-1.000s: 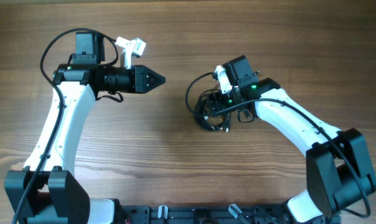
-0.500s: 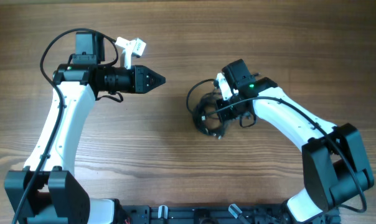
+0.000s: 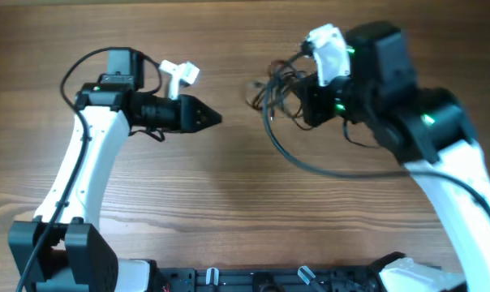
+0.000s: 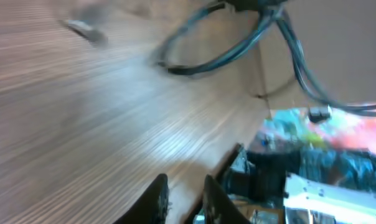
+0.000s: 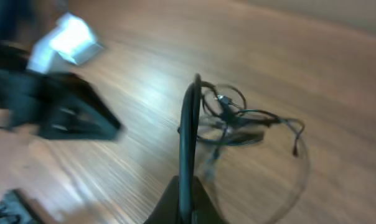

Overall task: Untangle cables
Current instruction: 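Lift the cables with the right gripper and pull them rightward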

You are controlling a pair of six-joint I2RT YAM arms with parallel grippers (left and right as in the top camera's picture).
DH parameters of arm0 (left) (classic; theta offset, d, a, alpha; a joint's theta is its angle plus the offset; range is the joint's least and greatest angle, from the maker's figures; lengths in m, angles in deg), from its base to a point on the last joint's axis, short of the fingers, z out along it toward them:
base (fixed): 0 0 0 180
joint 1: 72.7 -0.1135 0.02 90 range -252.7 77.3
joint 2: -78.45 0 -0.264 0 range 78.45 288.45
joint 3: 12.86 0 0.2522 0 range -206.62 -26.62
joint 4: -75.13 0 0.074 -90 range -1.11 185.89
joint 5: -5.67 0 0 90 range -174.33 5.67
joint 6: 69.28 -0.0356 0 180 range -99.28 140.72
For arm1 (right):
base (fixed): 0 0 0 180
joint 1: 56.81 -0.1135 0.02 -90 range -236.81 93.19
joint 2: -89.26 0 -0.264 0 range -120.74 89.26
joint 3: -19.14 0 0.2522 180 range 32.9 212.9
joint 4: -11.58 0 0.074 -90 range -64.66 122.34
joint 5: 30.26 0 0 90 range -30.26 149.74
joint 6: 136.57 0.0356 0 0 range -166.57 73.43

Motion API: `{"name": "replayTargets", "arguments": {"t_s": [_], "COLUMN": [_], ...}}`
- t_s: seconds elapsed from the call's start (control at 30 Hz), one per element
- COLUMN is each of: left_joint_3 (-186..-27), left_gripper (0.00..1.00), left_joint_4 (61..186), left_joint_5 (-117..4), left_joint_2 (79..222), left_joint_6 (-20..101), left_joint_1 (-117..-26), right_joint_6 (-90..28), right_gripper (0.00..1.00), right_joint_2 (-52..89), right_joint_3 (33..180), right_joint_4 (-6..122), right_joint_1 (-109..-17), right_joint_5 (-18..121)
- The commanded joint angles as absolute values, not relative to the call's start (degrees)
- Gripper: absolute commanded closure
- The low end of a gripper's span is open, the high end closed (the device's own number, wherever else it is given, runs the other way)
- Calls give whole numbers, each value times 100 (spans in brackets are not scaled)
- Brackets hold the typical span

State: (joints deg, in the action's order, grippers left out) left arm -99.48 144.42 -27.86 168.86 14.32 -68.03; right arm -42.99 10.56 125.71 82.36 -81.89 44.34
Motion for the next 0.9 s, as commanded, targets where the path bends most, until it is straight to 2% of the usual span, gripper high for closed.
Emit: {"name": "replayTargets", "arguments": {"t_s": [0.0,0.23,0.4,0.63,0.77,0.87], "left_joint_3": [-9976,-9976,-9976,-9976,-9976,-9976], "left_gripper": [78,72,72,72,72,72], "left_joint_4": [14256,13522,13543,13760,13775,13799], "left_joint_5": [-2205,-2207,-2607,-3003,-3005,-3007], "left_joint_2": [16748,16748,16748,16748,16748,16748], "left_joint_6": [888,892,892,892,890,890], "left_joint_1": [-6200,-5455,-5247,-5256,-5256,-5256], "right_joint_6": [-4502,-4542,-4728,-4404,-3875,-3506], "right_gripper": [96,96,96,96,96,96], "right_joint_2": [1279,1417,1430,1661,2000,2173], "right_joint_3": [12622,12622,12650,13059,13111,13111], "right_joint_4": [8284,8323,7958,6384,5307,4684], "right_joint_1": [-8204,-8204,-8202,-8202,-8202,-8202], "right_joint_5": [3817,3564,3312,3330,4145,4161]}}
